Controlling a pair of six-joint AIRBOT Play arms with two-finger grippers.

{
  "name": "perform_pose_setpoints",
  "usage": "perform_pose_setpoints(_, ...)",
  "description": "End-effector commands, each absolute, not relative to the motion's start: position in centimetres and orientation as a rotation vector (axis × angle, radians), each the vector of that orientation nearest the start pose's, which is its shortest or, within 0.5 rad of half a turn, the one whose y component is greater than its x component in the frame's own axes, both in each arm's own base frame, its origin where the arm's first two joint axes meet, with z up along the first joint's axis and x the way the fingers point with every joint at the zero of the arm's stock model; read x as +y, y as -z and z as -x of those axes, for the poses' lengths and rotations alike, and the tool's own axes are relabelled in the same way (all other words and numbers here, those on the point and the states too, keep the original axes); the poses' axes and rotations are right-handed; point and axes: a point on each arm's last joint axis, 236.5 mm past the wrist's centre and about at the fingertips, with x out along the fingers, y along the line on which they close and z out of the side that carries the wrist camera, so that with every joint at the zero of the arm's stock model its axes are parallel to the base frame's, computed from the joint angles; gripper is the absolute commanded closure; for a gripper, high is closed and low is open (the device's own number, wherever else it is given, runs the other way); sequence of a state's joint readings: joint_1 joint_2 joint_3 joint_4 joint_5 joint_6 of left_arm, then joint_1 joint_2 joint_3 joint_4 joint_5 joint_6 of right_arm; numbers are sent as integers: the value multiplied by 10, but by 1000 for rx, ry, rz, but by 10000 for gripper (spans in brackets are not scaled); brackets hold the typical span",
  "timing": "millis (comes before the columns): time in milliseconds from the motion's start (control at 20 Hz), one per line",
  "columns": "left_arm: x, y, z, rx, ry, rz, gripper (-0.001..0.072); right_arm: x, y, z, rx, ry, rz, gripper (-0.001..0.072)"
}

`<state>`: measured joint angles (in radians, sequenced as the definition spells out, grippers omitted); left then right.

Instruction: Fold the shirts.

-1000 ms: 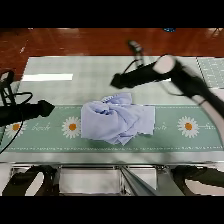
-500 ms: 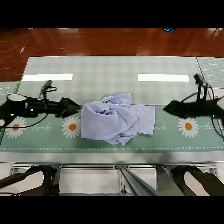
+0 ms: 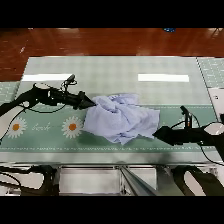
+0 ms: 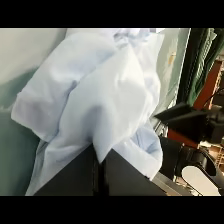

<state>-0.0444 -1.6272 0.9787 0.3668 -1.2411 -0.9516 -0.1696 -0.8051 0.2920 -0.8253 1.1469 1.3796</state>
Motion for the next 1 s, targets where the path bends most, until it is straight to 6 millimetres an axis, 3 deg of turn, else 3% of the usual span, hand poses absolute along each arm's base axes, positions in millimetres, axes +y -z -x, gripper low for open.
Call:
perform_pose_setpoints(0, -226, 28, -370, 1317, 879, 792, 690, 154, 82, -161, 1501, -347, -854, 314)
perform_pose_setpoints(100, -225, 28, -371, 1316, 876, 792, 690, 182, 81, -162, 1481, -378, -824, 314)
perform_pose_setpoints(250, -225, 28, -371, 1316, 877, 791, 690, 207, 82, -182, 1362, -323, -845, 314)
perform_pose_setpoints(400, -225, 28, -371, 1316, 877, 790, 690, 213, 77, -208, 1245, -270, -908, 314)
perform_pose_setpoints(550, -225, 28, -371, 1316, 877, 790, 689, 217, 92, -218, 1290, -240, -871, 314)
perform_pose_setpoints(650, -225, 28, -371, 1316, 877, 790, 690, 229, 92, -238, 1292, -268, -828, 315)
perform_pose_setpoints(700, -225, 28, -371, 1315, 877, 789, 690, 237, 89, -252, 1281, -301, -800, 388)
perform_pose_setpoints(750, -224, 27, -372, 1310, 881, 787, 688, 249, 82, -264, 1277, -362, -761, 630)
perform_pose_setpoints(800, -219, 19, -376, 1297, 899, 793, 689, 261, 69, -275, 1257, -457, -693, 693)
perform_pose_setpoints(850, -213, -2, -382, 1265, 940, 812, 689, 266, 46, -291, 1218, -539, -641, 693)
perform_pose_setpoints(950, -193, -72, -405, 1101, 1028, 826, 690, 246, -31, -350, 1050, -588, -577, 694)
